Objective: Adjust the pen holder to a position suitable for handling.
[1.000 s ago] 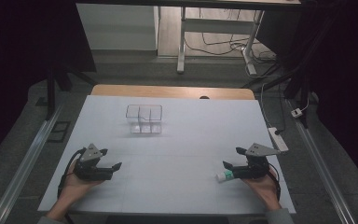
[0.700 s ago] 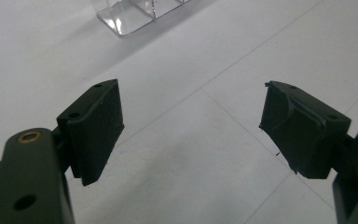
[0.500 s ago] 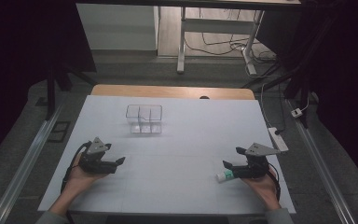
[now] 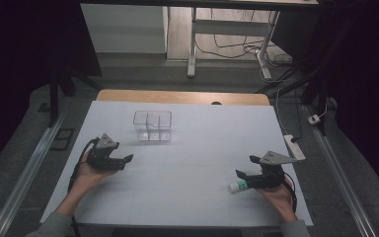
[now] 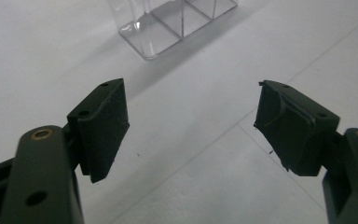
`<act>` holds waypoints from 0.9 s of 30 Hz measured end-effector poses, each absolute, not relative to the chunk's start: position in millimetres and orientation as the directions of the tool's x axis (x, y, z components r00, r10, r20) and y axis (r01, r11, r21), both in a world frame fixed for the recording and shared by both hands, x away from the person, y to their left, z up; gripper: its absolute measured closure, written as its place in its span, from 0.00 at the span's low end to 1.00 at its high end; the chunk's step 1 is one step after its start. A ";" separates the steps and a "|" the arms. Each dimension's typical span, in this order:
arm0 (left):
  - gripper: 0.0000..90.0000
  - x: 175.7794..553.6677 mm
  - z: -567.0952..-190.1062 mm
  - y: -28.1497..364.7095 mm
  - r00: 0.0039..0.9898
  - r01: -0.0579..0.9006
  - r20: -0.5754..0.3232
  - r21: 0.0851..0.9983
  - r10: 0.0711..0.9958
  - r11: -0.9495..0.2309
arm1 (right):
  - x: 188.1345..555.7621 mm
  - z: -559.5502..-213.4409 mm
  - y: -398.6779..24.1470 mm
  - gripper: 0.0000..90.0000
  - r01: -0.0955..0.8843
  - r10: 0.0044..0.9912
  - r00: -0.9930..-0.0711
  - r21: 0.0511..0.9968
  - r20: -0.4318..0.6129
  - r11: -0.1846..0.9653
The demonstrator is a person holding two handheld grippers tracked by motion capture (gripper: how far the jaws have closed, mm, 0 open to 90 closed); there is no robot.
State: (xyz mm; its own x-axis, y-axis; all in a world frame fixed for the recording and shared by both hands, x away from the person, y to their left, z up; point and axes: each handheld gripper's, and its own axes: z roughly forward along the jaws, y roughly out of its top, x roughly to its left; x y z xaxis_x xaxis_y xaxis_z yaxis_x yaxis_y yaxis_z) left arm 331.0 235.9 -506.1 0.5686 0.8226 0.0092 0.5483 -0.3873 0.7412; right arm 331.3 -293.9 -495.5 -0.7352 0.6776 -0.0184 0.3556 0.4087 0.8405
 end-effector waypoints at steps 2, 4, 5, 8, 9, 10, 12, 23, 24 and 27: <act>0.29 336.1 -506.4 235.4 0.563 0.556 0.012 0.735 0.827 -0.389 | 331.5 -495.9 -293.7 0.21 0.356 0.675 -0.737 0.841 -0.015 0.408; 0.29 341.1 -506.4 234.6 0.558 0.559 0.017 0.731 0.829 -0.391 | 331.6 -496.2 -293.5 0.21 0.356 0.676 -0.737 0.840 -0.016 0.409; 0.30 344.0 -506.4 234.0 0.557 0.560 0.018 0.730 0.831 -0.391 | 331.8 -496.3 -293.5 0.21 0.357 0.676 -0.737 0.840 -0.016 0.409; 0.33 354.4 -507.7 231.1 0.542 0.568 0.023 0.727 0.840 -0.387 | 332.6 -497.2 -293.4 0.21 0.359 0.676 -0.737 0.842 -0.010 0.403; 0.34 358.6 -508.6 229.7 0.534 0.573 0.025 0.724 0.845 -0.384 | 332.7 -497.3 -293.3 0.21 0.359 0.676 -0.737 0.842 -0.009 0.402; 0.36 362.5 -509.2 228.5 0.528 0.573 0.035 0.722 0.848 -0.387 | 332.8 -497.4 -293.2 0.21 0.359 0.676 -0.737 0.843 -0.007 0.401; 0.40 369.3 -509.9 226.3 0.523 0.568 0.055 0.722 0.850 -0.396 | 332.9 -497.4 -293.1 0.21 0.359 0.676 -0.737 0.843 -0.006 0.400; 0.66 391.3 -514.6 225.9 0.505 0.584 0.060 0.711 0.861 -0.392 | 332.7 -497.3 -293.4 0.21 0.367 0.682 -0.731 0.839 -0.007 0.401; 0.70 392.4 -515.8 226.4 0.502 0.589 0.062 0.706 0.863 -0.393 | 332.9 -497.4 -293.4 0.21 0.366 0.682 -0.731 0.839 -0.007 0.402; 0.83 396.5 -517.3 229.1 0.502 0.600 0.049 0.699 0.864 -0.388 | 333.3 -497.8 -293.3 0.21 0.365 0.681 -0.732 0.842 -0.004 0.397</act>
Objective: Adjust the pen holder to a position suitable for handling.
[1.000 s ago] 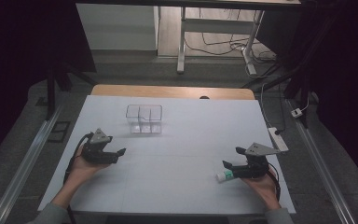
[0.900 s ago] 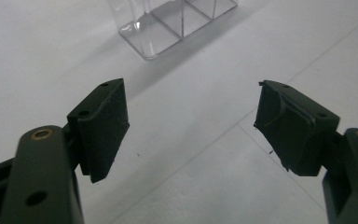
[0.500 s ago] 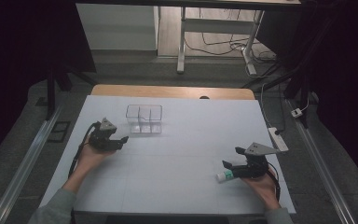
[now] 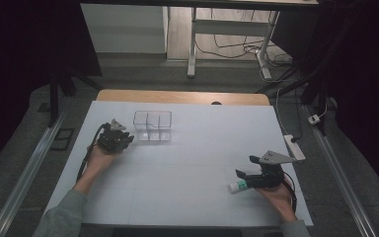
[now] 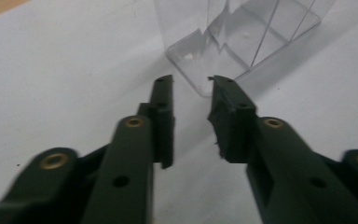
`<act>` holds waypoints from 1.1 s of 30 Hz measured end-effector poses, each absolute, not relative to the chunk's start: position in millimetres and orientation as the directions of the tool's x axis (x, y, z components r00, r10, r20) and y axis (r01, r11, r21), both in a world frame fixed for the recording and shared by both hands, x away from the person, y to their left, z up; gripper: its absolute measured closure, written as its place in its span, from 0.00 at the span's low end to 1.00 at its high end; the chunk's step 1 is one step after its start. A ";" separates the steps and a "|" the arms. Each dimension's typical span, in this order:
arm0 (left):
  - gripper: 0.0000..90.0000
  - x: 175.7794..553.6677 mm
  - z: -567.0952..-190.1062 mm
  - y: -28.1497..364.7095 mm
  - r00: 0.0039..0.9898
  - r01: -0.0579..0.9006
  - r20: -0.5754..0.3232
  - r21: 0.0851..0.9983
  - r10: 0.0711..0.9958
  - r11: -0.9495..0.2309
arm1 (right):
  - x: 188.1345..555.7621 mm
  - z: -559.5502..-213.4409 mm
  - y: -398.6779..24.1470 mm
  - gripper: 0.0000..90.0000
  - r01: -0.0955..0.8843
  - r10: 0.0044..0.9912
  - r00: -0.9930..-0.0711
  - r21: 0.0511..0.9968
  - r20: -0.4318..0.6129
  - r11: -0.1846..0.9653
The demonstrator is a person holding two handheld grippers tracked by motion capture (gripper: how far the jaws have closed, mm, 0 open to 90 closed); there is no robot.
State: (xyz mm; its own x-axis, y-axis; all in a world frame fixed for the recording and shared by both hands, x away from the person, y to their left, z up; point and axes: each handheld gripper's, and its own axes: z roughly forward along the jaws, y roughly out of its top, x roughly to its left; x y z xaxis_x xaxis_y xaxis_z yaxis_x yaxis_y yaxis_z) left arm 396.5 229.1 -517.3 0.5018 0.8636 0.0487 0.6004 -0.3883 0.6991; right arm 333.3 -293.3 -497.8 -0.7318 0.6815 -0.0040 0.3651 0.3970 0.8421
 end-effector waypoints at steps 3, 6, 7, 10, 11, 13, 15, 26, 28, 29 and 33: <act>0.95 401.6 -516.8 229.4 0.504 0.601 0.042 0.700 0.863 -0.385 | 333.3 -497.8 -293.3 0.22 0.365 0.682 -0.732 0.842 -0.004 0.397; 0.98 407.6 -517.4 226.6 0.511 0.600 0.050 0.695 0.858 -0.397 | 333.4 -497.9 -293.2 0.22 0.365 0.682 -0.732 0.842 -0.005 0.397; 0.98 409.4 -518.0 225.8 0.510 0.600 0.050 0.694 0.858 -0.397 | 333.5 -498.0 -293.1 0.22 0.365 0.681 -0.732 0.841 -0.006 0.400; 0.98 416.0 -520.3 225.1 0.510 0.608 0.053 0.684 0.859 -0.403 | 333.6 -498.3 -293.0 0.22 0.367 0.682 -0.731 0.839 -0.006 0.401; 0.98 417.5 -520.7 225.3 0.507 0.611 0.049 0.684 0.860 -0.399 | 333.5 -498.2 -293.0 0.22 0.366 0.683 -0.730 0.840 -0.008 0.401; 0.98 421.3 -521.1 225.8 0.503 0.616 0.037 0.686 0.864 -0.388 | 333.4 -498.0 -293.1 0.22 0.367 0.684 -0.729 0.840 -0.008 0.400; 0.98 424.5 -521.0 225.7 0.502 0.617 0.032 0.688 0.865 -0.383 | 333.4 -498.1 -293.2 0.22 0.367 0.685 -0.729 0.840 -0.007 0.400; 0.98 434.0 -519.9 225.7 0.503 0.616 0.001 0.701 0.865 -0.359 | 333.3 -498.1 -292.9 0.22 0.368 0.686 -0.727 0.837 -0.013 0.405; 0.98 435.1 -519.9 226.5 0.500 0.619 -0.010 0.703 0.866 -0.349 | 333.3 -498.1 -292.9 0.22 0.367 0.687 -0.727 0.837 -0.013 0.405; 0.98 435.6 -519.9 226.5 0.498 0.621 -0.012 0.704 0.867 -0.346 | 333.3 -498.1 -292.9 0.22 0.367 0.687 -0.727 0.837 -0.013 0.405; 0.98 437.3 -520.5 226.4 0.496 0.620 -0.011 0.704 0.868 -0.346 | 333.5 -498.3 -292.8 0.22 0.370 0.688 -0.726 0.838 -0.009 0.402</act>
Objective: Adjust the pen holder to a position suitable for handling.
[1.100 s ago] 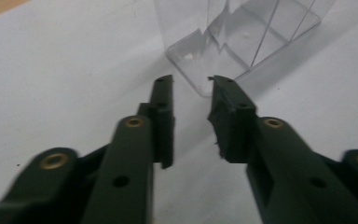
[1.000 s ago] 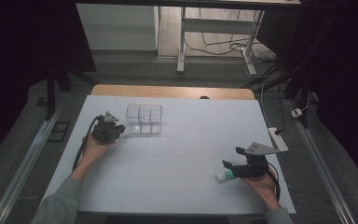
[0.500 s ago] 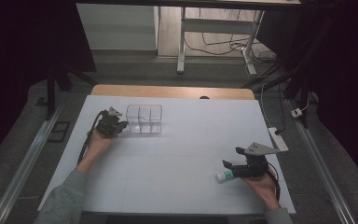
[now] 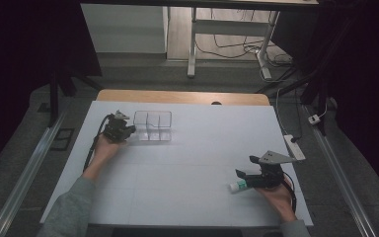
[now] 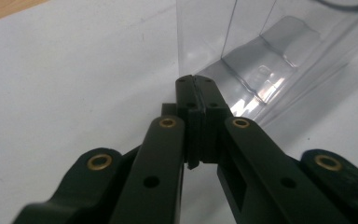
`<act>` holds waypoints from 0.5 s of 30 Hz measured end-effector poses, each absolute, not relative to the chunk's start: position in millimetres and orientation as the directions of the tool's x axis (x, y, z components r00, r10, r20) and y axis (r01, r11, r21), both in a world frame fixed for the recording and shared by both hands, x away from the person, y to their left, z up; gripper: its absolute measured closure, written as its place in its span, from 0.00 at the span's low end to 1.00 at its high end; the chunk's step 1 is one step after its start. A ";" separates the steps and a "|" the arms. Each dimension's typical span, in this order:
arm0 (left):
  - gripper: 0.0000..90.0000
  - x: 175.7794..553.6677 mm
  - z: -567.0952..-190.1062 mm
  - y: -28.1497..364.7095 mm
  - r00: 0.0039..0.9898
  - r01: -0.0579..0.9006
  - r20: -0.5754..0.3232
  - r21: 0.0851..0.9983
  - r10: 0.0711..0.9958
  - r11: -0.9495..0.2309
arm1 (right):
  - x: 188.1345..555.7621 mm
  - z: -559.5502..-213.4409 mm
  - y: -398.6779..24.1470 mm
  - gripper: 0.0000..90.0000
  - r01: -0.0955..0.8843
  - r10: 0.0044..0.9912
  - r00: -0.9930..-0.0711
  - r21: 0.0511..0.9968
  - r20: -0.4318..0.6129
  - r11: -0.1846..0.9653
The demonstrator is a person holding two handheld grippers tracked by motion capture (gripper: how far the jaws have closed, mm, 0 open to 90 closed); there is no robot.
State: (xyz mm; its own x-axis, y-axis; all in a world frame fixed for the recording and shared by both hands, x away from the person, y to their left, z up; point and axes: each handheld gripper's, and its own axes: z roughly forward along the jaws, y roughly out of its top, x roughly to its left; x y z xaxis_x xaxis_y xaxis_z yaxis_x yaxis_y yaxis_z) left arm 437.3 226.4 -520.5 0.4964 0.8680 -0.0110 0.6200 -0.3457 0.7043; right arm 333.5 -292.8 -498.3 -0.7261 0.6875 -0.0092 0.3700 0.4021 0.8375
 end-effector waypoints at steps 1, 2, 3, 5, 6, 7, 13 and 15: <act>0.98 437.6 -520.6 226.5 0.496 0.621 -0.013 0.704 0.868 -0.345 | 333.5 -498.2 -292.9 0.22 0.371 0.687 -0.727 0.839 -0.006 0.399; 0.98 437.8 -520.6 226.5 0.495 0.621 -0.014 0.705 0.869 -0.343 | 333.5 -498.2 -292.9 0.22 0.370 0.686 -0.728 0.841 -0.002 0.395; 0.98 437.8 -520.5 226.3 0.493 0.622 -0.015 0.705 0.870 -0.341 | 333.4 -497.7 -293.3 0.22 0.372 0.685 -0.728 0.840 0.000 0.396; 0.98 438.2 -520.4 226.4 0.495 0.621 -0.013 0.704 0.869 -0.343 | 333.4 -497.6 -293.7 0.22 0.374 0.686 -0.727 0.840 0.003 0.393; 0.98 438.4 -520.4 226.4 0.494 0.622 -0.013 0.705 0.869 -0.342 | 333.5 -497.6 -293.7 0.22 0.374 0.686 -0.727 0.840 0.003 0.393; 0.98 438.6 -520.4 226.4 0.494 0.622 -0.016 0.705 0.869 -0.341 | 333.6 -497.9 -293.5 0.22 0.373 0.687 -0.726 0.842 0.004 0.390; 0.98 439.1 -520.1 221.3 0.510 0.616 -0.021 0.707 0.860 -0.348 | 333.8 -498.0 -293.2 0.22 0.372 0.687 -0.727 0.842 0.002 0.391; 0.98 439.2 -519.7 218.5 0.515 0.612 -0.021 0.709 0.857 -0.350 | 333.9 -498.1 -293.2 0.22 0.373 0.687 -0.726 0.842 0.002 0.391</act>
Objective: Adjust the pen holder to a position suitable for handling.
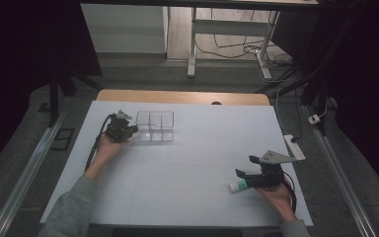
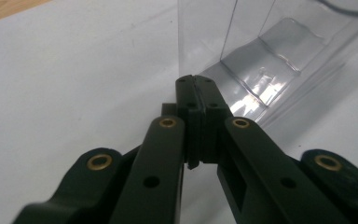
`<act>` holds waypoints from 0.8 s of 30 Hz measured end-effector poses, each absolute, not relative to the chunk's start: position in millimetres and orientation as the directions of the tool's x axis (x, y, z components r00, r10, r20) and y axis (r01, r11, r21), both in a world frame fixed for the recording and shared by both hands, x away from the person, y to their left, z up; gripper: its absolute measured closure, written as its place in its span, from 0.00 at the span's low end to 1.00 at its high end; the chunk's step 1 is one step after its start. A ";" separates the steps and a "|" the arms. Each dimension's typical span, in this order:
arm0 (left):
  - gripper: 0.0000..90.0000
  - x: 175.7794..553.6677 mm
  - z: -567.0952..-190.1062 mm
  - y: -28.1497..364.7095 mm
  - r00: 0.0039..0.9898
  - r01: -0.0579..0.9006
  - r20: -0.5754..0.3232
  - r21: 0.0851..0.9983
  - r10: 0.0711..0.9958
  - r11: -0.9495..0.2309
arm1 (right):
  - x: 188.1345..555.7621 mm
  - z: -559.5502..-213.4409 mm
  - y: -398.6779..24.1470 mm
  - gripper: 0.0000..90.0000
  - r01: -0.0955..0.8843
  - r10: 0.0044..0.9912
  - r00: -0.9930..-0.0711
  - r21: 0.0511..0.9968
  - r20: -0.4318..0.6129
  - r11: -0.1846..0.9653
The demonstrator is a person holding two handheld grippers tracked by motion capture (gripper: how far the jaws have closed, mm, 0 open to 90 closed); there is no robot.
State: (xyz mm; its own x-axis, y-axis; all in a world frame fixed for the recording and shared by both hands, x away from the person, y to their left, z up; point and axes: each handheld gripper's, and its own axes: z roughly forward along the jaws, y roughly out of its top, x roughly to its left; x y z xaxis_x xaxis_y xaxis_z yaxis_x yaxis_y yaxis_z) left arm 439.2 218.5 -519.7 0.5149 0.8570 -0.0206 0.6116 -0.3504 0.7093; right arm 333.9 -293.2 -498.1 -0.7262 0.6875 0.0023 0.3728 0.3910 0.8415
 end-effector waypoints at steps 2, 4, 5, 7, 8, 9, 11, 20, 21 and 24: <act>0.98 439.6 -519.0 216.1 0.520 0.607 -0.019 0.711 0.854 -0.354 | 333.9 -498.5 -292.9 0.22 0.372 0.687 -0.727 0.843 0.005 0.388; 0.98 440.2 -518.3 213.9 0.528 0.603 -0.018 0.712 0.849 -0.360 | 334.0 -498.7 -292.7 0.23 0.372 0.687 -0.727 0.843 0.004 0.389; 0.98 440.3 -518.0 212.7 0.529 0.603 -0.018 0.712 0.848 -0.361 | 334.0 -498.7 -292.7 0.23 0.373 0.687 -0.726 0.842 0.004 0.389; 0.98 440.8 -517.8 210.4 0.533 0.600 -0.020 0.713 0.846 -0.361 | 334.0 -498.7 -292.8 0.23 0.373 0.688 -0.726 0.842 0.004 0.389; 0.98 441.2 -517.8 209.3 0.535 0.599 -0.019 0.713 0.845 -0.363 | 334.0 -498.7 -292.9 0.23 0.374 0.688 -0.726 0.842 0.004 0.389; 0.98 441.4 -517.8 208.3 0.536 0.599 -0.019 0.714 0.844 -0.364 | 334.0 -498.7 -292.8 0.23 0.374 0.688 -0.726 0.842 0.005 0.388; 0.98 441.8 -517.7 206.4 0.538 0.598 -0.021 0.714 0.843 -0.364 | 334.0 -498.7 -292.8 0.23 0.374 0.688 -0.726 0.842 0.004 0.389; 0.98 443.4 -516.3 197.4 0.556 0.589 -0.024 0.717 0.831 -0.373 | 334.1 -498.9 -292.6 0.23 0.375 0.687 -0.726 0.841 0.005 0.390; 0.98 443.6 -516.1 196.0 0.559 0.586 -0.024 0.718 0.829 -0.375 | 334.1 -498.9 -292.5 0.23 0.375 0.688 -0.726 0.841 0.005 0.390; 0.98 444.3 -515.6 191.5 0.567 0.580 -0.019 0.719 0.824 -0.383 | 334.1 -499.0 -292.4 0.23 0.376 0.688 -0.726 0.840 0.006 0.391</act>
State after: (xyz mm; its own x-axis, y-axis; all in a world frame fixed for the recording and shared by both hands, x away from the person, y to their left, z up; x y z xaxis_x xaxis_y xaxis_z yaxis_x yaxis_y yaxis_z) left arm 444.3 191.5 -515.6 0.5669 0.8236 -0.0186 0.5797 -0.3828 0.7193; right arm 334.1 -292.4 -499.0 -0.7261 0.6876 0.0055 0.3762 0.3906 0.8402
